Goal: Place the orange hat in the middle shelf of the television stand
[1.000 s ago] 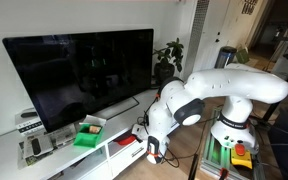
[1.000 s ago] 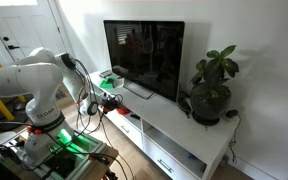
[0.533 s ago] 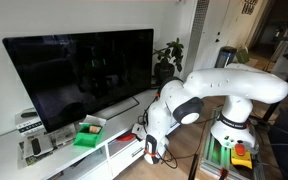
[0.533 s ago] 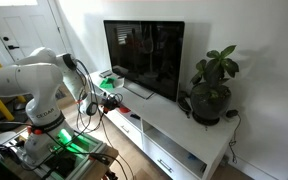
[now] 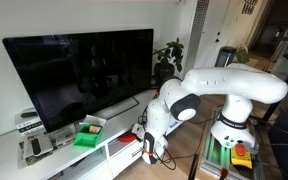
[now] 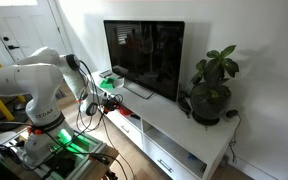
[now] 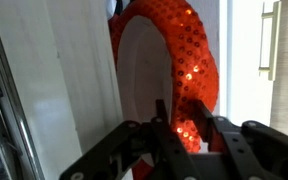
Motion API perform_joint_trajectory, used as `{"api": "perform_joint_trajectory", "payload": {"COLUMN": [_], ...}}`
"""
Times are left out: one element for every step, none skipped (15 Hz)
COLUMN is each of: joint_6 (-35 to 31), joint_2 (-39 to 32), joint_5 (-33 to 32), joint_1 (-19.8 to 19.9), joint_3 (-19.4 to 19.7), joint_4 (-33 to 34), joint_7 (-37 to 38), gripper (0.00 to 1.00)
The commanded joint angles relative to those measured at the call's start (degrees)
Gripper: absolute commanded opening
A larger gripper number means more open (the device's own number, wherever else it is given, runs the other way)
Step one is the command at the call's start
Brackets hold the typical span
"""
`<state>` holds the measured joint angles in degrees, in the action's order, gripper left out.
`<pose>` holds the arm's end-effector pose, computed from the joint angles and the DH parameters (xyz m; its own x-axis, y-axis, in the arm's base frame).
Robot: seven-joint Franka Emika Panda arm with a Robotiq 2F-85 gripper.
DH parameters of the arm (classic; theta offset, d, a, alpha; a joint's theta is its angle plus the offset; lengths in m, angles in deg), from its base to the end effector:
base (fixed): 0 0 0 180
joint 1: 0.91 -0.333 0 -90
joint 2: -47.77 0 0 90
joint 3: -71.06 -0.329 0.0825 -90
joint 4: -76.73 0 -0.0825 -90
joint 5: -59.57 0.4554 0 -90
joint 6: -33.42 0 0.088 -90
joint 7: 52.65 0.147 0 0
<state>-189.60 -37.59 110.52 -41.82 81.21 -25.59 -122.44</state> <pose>0.4928 0.1174 -0.2138 0.4337 0.8999 0.0449 0.5956 -0.3237 0.7352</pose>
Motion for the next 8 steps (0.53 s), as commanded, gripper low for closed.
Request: {"api": "perform_joint_trajectory", "payload": {"joint_6": [-0.8,-0.5,1.5,2.4,3.3,4.5,5.9,7.8], "joint_2": [0.0,0.0,0.0,0.0,0.0,0.0,0.0,0.0], "joint_5": [0.7,0.8,-0.4,-0.8,-1.5,-2.0,-2.5,-4.6], "joint_1": [1.9,2.0,0.1,0.2,0.2,0.2,0.3,1.2], "joint_3": [-2.0,-2.2,-0.4,-0.6,-0.6,-0.6,-0.6,-1.2], "joint_4": [1.4,1.4,0.5,0.5,0.4,0.4,0.5,0.8], "joint_7": [-3.1,-3.4,-0.3,-0.3,0.0,0.3,0.7,2.1], "gripper": [0.66,0.72,0.78,0.86,0.92,0.98,1.00,1.00]}}
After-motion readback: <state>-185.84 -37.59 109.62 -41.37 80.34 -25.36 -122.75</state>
